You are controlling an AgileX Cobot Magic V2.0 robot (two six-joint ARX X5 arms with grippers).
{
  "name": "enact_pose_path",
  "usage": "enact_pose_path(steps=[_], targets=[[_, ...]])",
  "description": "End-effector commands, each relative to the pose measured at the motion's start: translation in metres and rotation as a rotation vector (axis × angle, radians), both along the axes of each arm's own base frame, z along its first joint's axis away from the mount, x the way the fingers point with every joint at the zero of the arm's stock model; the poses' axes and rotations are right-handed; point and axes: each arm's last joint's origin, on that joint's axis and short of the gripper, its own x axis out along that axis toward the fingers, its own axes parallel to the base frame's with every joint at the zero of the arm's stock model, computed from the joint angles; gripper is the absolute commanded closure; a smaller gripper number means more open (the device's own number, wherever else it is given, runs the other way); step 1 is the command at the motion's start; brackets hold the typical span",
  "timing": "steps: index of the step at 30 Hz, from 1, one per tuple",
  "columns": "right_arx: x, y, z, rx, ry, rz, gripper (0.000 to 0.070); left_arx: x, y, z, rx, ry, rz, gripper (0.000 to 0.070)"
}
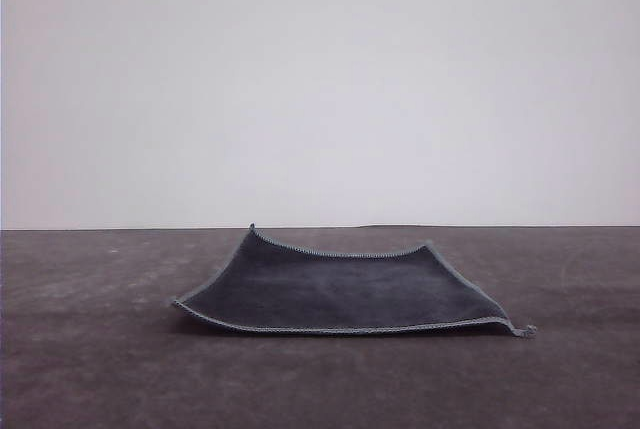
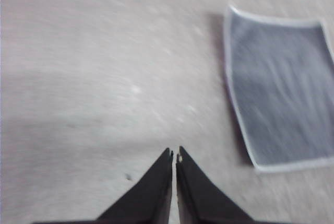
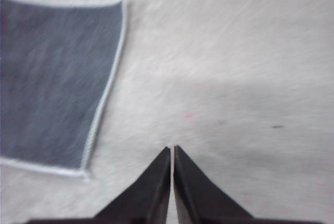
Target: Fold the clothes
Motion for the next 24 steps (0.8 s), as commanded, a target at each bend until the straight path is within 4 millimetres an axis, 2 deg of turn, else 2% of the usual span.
enact_pose_path(steps=[1,8,9,10,11,13,14,15,24], targets=[[0.006,0.003,0.003,0.027,-0.006,0.028,0.0694,0.002,-0.004,0.006,0.009,-0.034,-0.050,0.0697],[0.010,0.013,0.003,0.068,-0.018,0.122,0.0693,0.001,-0.013,0.006,0.028,-0.053,-0.147,0.0694],[0.010,0.013,0.003,0.066,-0.020,0.128,0.0688,0.001,-0.013,0.006,0.028,-0.054,-0.148,0.0674],[0.010,0.014,0.003,0.062,-0.022,0.135,0.0672,0.001,-0.013,0.006,0.027,-0.055,-0.147,0.0630],[0.010,0.015,0.003,0.052,-0.029,0.147,0.0591,0.001,-0.013,0.006,0.026,-0.057,-0.147,0.0512],[0.010,0.016,0.003,0.045,-0.038,0.159,0.0366,0.001,-0.014,0.007,0.022,-0.061,-0.151,0.0262],[0.010,0.016,0.004,0.046,-0.041,0.160,0.0300,0.001,-0.014,0.007,0.016,-0.060,-0.158,0.0209],[0.010,0.016,0.004,0.046,-0.043,0.160,0.0269,0.001,-0.014,0.007,0.012,-0.060,-0.162,0.0184],[0.010,0.016,0.004,0.047,-0.043,0.158,0.0270,0.001,-0.014,0.007,-0.037,-0.036,-0.107,0.0185]])
